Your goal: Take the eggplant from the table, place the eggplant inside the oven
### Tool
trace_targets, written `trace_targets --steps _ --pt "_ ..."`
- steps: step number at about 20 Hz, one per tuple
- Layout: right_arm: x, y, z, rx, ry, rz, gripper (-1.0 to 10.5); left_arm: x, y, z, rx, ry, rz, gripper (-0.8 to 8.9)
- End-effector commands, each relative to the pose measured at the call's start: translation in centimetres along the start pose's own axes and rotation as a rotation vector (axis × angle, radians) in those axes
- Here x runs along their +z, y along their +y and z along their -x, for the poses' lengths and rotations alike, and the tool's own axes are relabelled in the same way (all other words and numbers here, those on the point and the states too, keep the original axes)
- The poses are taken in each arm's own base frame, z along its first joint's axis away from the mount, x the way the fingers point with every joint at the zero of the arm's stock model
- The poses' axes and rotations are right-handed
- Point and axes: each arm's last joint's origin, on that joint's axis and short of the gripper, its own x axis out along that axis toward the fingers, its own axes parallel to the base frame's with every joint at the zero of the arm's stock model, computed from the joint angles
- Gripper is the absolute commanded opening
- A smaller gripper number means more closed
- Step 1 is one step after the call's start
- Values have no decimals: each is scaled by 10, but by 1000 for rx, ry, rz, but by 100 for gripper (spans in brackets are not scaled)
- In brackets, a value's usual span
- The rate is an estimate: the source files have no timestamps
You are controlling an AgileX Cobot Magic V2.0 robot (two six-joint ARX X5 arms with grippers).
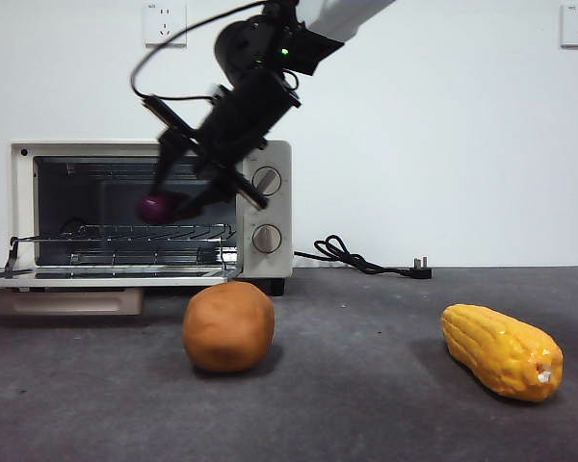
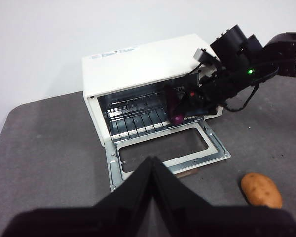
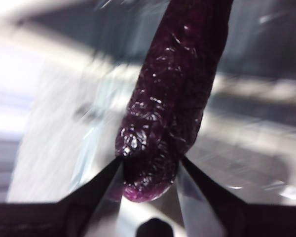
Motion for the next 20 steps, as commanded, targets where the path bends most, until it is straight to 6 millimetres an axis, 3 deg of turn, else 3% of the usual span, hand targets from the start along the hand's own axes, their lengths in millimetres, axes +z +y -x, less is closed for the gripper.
trace_targets --steps 1,11,16,20 --pt "1 -8 -5 -47 -31 -36 -12 -1 0 -1 1 -2 -12 -6" --pt "4 -5 -5 -56 -88 -13 15 -1 0 -1 0 -2 -12 -6" --pt "0 -1 -7 -53 -75 12 314 -1 0 -1 -4 -2 -13 -6" --pt "-1 1 -8 -53 -78 15 320 -1 0 -1 -17 3 -17 -6"
